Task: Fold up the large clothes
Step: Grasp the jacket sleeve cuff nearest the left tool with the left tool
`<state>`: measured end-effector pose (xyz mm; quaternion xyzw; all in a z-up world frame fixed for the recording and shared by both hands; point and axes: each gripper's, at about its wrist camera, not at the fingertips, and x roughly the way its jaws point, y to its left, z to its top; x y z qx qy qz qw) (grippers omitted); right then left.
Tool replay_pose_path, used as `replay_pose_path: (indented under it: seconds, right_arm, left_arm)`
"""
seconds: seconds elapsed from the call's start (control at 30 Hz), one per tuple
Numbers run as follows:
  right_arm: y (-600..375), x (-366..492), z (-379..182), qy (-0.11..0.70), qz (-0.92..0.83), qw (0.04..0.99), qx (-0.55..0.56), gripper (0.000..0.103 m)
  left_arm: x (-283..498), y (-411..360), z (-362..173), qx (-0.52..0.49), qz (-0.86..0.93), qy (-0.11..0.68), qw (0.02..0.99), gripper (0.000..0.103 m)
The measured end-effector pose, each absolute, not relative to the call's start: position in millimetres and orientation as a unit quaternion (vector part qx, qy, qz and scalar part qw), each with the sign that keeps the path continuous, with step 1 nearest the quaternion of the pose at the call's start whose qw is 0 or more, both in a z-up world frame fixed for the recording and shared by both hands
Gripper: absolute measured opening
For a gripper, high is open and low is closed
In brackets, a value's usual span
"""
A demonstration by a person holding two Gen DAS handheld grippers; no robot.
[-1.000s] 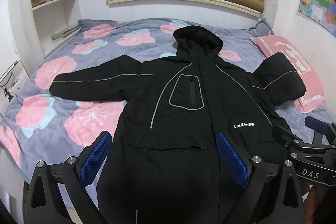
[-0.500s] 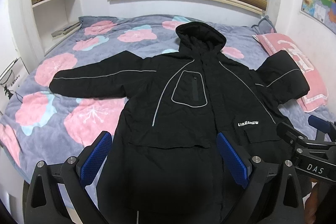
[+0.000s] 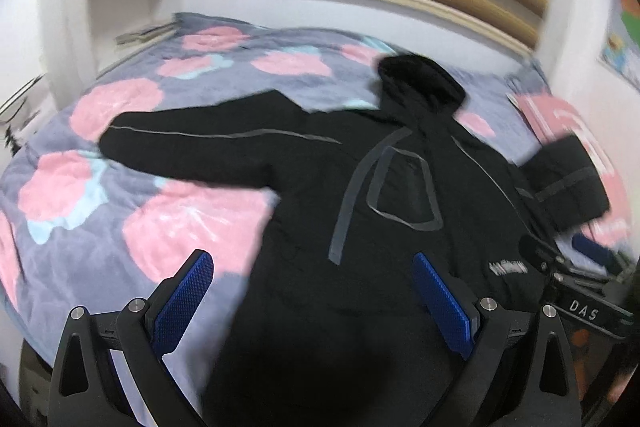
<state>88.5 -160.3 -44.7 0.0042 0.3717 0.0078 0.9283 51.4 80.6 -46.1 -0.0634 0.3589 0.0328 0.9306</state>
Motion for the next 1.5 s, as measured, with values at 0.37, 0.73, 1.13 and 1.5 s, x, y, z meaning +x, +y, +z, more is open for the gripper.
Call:
replay_pose_path:
  seconds: [0.37,0.73,1.13,1.5]
  right_arm:
    - [-132,176,-159,0.359,-0.002,0.933,-0.011,0.103]
    - [-130,186,-175,0.364,0.006,0.931,-0.008,0.103]
    - [-131,186,-176,0.357,0.005,0.934,0.001,0.103]
    - [-131,184,-175,0.357,0.002,0.934,0.000,0.103]
  left_arm:
    - [120,271,-71,-0.183,0.098,0.309,0.928,0.100]
    - [210,404,-118,-0.291,0.168,0.299,0.893,0.100]
    - [264,425,-188,-0.283,0.213,0.327,0.876,0.038]
    - [224,378,-110,-0.198,0.175,0.241,0.934,0.016]
